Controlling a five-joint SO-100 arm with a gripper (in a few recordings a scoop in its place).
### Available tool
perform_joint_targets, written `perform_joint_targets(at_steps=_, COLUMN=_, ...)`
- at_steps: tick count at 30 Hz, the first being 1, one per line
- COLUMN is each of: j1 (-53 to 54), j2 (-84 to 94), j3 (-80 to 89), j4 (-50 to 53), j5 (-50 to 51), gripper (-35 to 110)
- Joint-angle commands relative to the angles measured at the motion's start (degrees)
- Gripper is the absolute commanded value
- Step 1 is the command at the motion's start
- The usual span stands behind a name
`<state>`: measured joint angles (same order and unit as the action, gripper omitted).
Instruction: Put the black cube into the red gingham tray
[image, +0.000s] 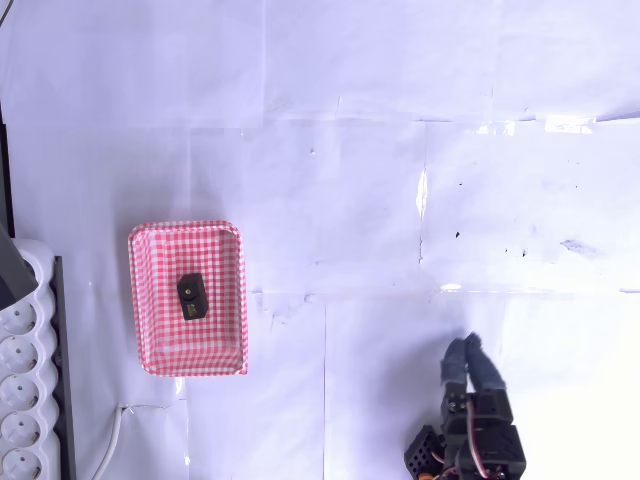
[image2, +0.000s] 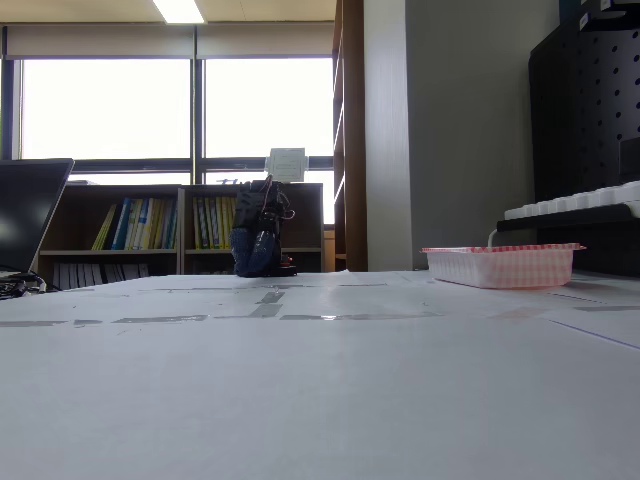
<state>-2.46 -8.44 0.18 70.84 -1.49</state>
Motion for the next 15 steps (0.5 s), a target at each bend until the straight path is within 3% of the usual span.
perform_joint_targets(at_steps=1, j1=0.4, j2=-2.1, j3=0.7, j4=5.4, j5=-0.2, gripper=0)
perform_joint_targets(at_steps=15, j1=0.4, j2=-2.1, j3=0.7, j4=5.7, j5=1.8, gripper=1)
